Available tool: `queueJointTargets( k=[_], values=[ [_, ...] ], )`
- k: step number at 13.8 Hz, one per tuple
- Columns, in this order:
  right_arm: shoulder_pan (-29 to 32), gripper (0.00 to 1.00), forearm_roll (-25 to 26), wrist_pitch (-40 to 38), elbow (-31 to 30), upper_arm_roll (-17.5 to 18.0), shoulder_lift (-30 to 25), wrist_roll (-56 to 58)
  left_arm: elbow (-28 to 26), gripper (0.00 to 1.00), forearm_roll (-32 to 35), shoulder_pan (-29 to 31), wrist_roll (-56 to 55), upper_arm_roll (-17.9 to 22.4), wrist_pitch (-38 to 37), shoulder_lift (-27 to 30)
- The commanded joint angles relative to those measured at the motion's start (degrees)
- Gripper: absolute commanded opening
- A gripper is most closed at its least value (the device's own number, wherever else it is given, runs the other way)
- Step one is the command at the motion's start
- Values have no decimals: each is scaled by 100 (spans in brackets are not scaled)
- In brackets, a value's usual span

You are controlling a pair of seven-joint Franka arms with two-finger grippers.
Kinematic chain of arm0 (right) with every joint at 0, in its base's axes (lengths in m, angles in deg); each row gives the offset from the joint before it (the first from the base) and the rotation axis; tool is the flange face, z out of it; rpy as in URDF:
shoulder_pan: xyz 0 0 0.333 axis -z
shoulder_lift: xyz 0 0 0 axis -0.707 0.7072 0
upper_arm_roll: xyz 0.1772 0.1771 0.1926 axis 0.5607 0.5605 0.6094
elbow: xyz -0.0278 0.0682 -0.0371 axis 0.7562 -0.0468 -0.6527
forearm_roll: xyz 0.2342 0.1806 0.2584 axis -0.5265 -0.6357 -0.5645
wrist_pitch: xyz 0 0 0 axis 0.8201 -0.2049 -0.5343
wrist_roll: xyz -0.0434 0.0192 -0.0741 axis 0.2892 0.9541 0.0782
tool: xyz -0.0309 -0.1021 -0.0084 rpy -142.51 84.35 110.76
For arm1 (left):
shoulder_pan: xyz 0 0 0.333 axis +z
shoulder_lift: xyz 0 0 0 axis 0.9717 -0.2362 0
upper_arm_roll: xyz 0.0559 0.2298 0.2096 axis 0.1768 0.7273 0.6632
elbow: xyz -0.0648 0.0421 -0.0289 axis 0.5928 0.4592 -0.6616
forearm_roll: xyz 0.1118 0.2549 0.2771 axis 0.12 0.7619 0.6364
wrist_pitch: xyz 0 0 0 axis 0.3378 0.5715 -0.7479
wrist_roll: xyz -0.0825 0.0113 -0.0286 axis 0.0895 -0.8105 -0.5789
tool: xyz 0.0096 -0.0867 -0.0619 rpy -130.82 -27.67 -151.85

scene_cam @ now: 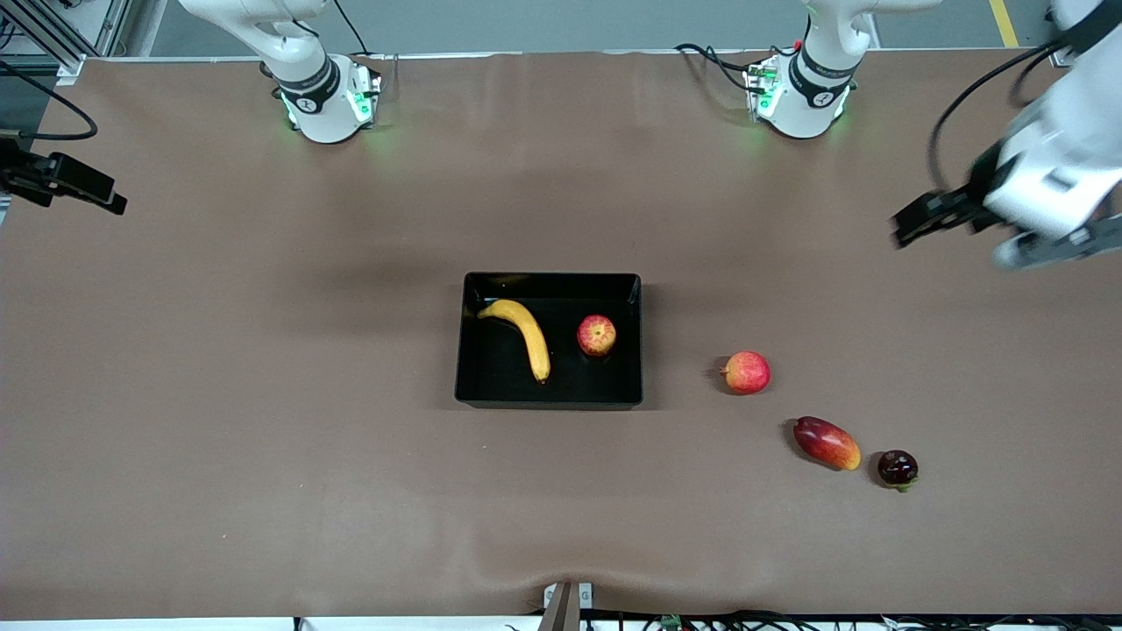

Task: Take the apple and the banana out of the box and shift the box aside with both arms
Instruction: 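Move the left gripper toward the black box, then lower the left gripper into the box and grasp the small apple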

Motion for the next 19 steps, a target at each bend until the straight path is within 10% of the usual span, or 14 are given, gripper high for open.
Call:
queueJointTargets(
  k=[1,10,19],
  values=[
    [25,100,-3,-33,-19,9,-83,-53,261,100,-41,-356,-1339,-371,500,-728],
    [25,100,-3,-7,-10,9,-66,-53,1551,100,3,-2097,-5314,-337,1749,-2890],
    [129,100,-20,-7,-10,1,-48,-53,1492,100,459,-2897,-6099,-108,2568,-3920]
  ],
)
